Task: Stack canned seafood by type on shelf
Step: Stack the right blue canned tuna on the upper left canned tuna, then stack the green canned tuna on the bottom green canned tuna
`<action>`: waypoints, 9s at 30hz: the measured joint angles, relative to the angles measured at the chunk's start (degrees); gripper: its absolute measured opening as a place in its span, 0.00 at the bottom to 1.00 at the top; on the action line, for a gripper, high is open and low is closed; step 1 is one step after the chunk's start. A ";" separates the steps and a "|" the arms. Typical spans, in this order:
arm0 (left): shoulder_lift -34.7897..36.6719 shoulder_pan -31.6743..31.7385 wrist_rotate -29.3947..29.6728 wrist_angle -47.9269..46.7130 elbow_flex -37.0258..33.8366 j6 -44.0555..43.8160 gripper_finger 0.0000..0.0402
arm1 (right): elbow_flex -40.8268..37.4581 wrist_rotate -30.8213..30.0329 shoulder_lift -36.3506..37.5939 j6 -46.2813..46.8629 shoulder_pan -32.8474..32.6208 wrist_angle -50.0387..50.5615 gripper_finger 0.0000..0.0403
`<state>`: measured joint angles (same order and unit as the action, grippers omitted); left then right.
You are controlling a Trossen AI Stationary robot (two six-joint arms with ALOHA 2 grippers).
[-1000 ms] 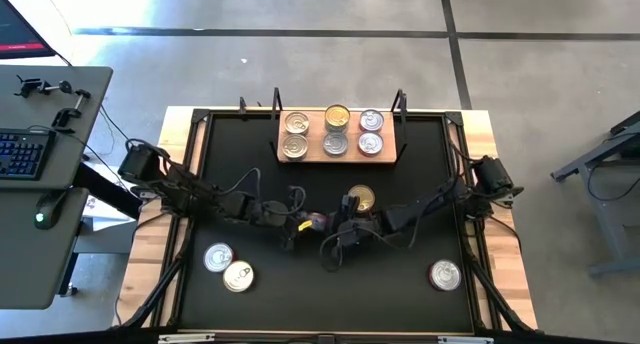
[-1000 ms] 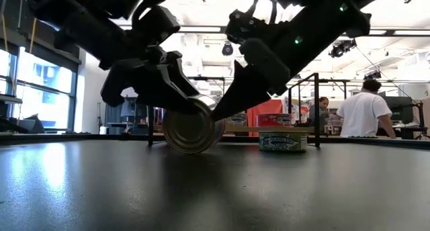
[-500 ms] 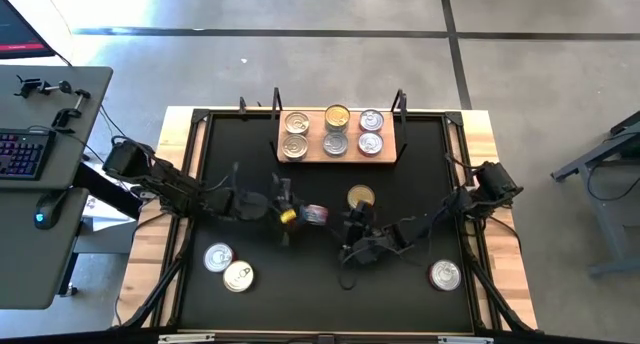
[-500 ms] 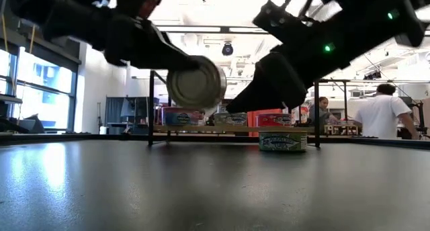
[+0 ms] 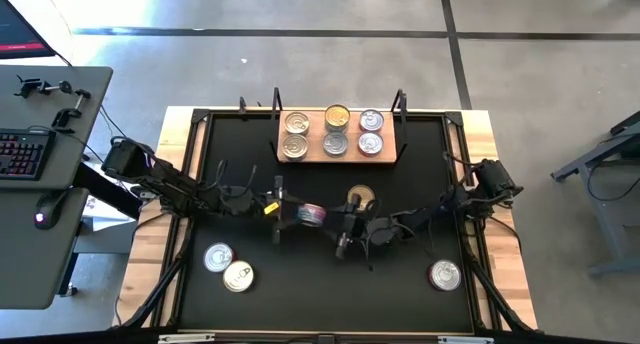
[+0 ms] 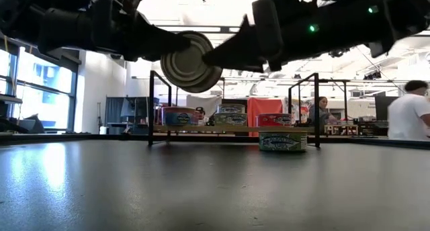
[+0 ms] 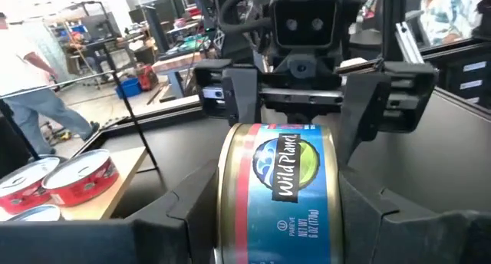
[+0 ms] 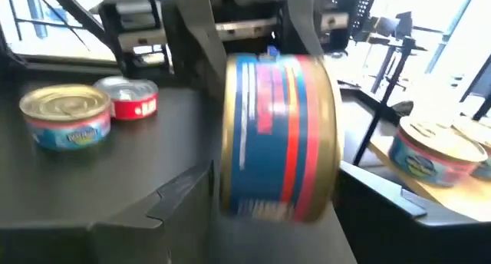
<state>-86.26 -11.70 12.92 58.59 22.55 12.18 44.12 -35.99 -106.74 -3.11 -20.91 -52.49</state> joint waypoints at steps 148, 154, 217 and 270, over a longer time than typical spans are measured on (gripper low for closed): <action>-9.46 33.55 16.18 -54.84 33.77 41.85 0.73 | 3.49 -6.09 2.16 13.80 -0.48 29.99 0.56; -8.18 30.86 15.00 -49.83 33.77 40.39 0.73 | 3.49 -5.51 2.16 12.15 -0.46 28.00 0.56; 9.68 -19.38 31.33 -56.76 8.37 -25.45 0.73 | 2.53 2.01 18.58 24.84 -5.69 63.32 0.56; -2.82 -2.96 -3.21 -35.77 8.44 9.69 0.71 | 10.13 24.96 -5.86 4.46 7.15 25.14 0.00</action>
<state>-89.07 -14.67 9.71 22.82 30.98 21.86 54.26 -11.03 -112.60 1.34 -13.76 -27.35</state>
